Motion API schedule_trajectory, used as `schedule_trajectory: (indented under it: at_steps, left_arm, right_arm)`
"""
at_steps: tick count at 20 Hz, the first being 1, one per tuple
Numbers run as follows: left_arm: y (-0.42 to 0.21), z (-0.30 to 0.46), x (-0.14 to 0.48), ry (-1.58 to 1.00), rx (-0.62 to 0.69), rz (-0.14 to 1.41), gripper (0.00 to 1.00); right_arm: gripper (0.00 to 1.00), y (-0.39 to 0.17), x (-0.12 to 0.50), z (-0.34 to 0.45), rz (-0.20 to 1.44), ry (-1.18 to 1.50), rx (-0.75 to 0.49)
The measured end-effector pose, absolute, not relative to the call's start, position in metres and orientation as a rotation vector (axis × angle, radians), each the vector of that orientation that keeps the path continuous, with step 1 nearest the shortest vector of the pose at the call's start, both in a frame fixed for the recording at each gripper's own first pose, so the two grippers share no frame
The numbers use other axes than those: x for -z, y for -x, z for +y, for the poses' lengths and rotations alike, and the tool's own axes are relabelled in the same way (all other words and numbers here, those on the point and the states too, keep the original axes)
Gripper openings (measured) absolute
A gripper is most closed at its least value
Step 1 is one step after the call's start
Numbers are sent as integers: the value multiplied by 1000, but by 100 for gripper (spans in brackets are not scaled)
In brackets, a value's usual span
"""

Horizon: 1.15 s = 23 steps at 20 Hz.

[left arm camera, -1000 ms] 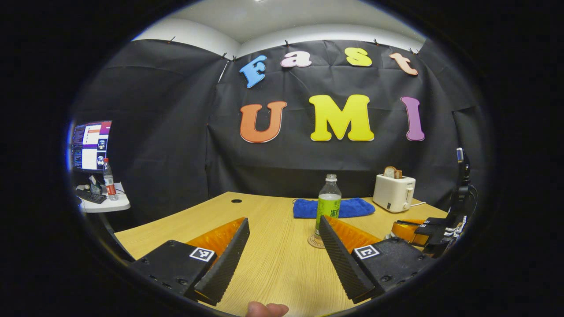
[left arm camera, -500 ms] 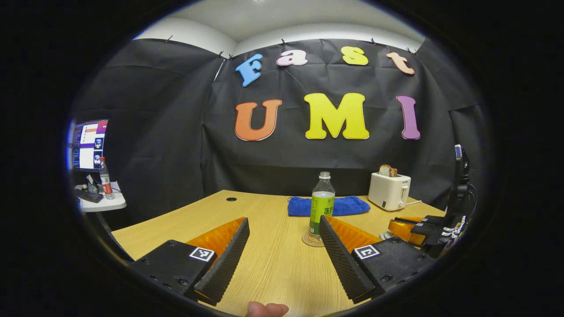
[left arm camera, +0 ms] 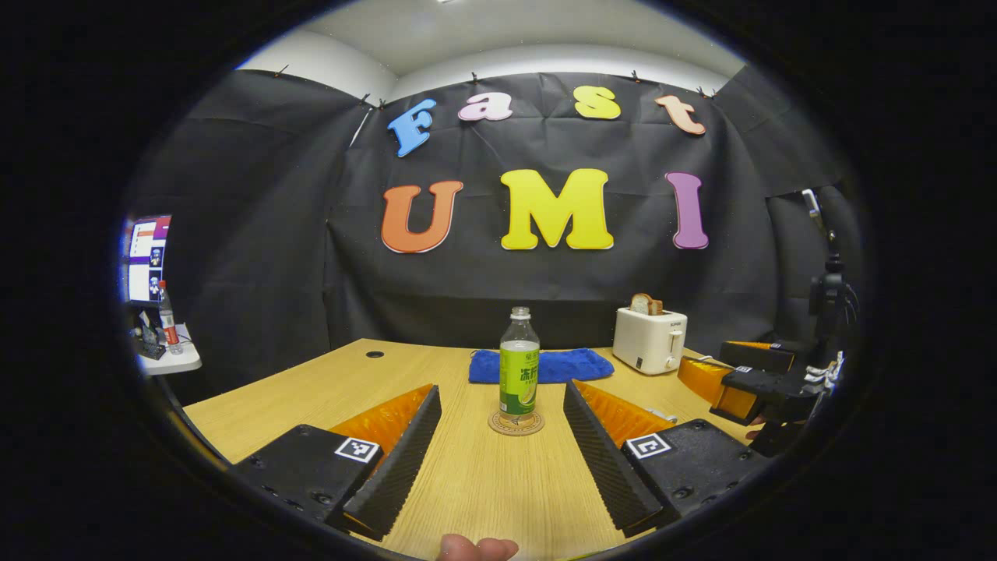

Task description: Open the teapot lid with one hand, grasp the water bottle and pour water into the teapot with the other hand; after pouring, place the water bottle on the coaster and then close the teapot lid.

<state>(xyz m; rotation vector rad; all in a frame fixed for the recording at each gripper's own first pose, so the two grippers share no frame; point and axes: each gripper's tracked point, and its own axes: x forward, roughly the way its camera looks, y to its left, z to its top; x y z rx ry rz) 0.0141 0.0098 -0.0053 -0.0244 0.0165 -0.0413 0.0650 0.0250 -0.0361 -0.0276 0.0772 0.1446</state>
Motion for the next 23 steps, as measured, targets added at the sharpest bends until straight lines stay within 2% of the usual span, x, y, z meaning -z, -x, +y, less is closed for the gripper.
schedule_trajectory:
  at_steps: [9, 23]
  left_arm:
    - [-4, -6, 6, -29, 54, 17, 99]
    - [8, -4, -13, 14, 57, -23, 99]
  right_arm:
    - [96, 14, 4, 19, 13, 17, -85]
    - [96, 29, -3, 31, -12, 28, -85]
